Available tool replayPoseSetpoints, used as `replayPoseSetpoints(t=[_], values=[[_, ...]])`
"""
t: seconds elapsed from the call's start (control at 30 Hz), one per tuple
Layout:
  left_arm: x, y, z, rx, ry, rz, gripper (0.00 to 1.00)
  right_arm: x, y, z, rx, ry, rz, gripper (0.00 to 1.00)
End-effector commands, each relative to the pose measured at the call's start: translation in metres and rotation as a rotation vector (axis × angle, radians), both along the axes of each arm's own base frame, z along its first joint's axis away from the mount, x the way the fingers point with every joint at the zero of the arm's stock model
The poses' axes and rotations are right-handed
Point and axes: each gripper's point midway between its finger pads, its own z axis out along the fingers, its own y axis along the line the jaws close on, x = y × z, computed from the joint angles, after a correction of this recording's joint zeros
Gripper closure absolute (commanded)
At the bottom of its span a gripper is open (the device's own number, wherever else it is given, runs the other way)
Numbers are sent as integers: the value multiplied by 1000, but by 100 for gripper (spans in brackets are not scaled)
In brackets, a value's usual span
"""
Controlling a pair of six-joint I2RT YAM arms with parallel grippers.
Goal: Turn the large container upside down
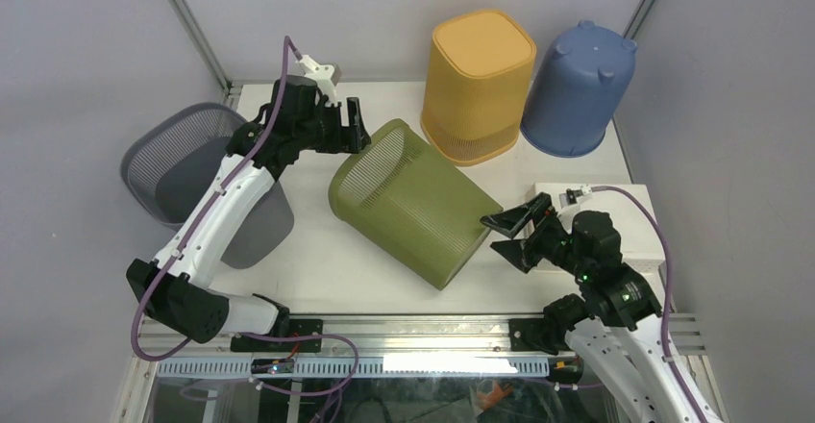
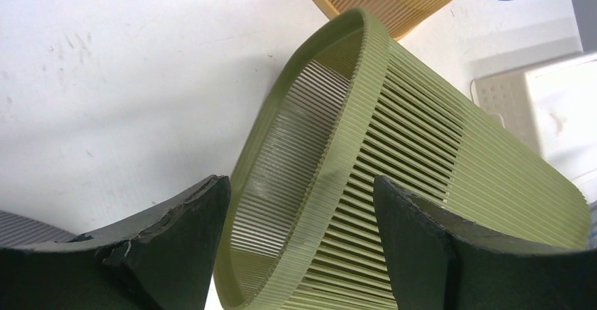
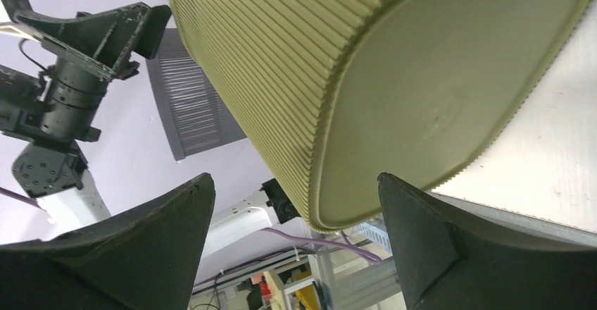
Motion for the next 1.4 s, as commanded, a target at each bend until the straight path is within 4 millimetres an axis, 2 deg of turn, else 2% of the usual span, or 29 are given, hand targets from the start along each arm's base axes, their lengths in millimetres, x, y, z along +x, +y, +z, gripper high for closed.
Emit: replayPoseSetpoints(t=[0.0, 0.13, 0.27, 0.53, 0.83, 1.0, 1.17, 1.2, 1.23, 1.3, 1.37], values=[[4, 17, 19, 46, -75, 61, 23, 16, 10, 33, 124, -92, -17, 10], [7, 26, -5, 103, -31, 106, 23, 25, 18, 32, 171, -97, -10, 10], [9, 27, -24, 130, 16, 109, 23, 28, 21, 33, 179, -106, 4, 10], [14, 25, -47, 159, 64, 109, 23, 31, 29, 55, 192, -178, 47, 10], [16, 23, -49, 157, 63, 93, 23, 32, 34, 125, 235, -361, 95, 10], [16, 19, -51, 144, 63, 77, 23, 39, 39, 168, 252, -474, 112, 10], [17, 16, -50, 134, 55, 70, 23, 51, 51, 192, 258, -546, 141, 10], [18, 16, -50, 135, 52, 70, 23, 52, 52, 193, 247, -551, 147, 10], [20, 15, -58, 145, 70, 68, 23, 53, 53, 193, 234, -549, 149, 10], [21, 15, -58, 147, 71, 67, 23, 51, 51, 185, 194, -515, 146, 10], [21, 15, -55, 143, 63, 67, 23, 53, 40, 155, 85, -426, 97, 10]])
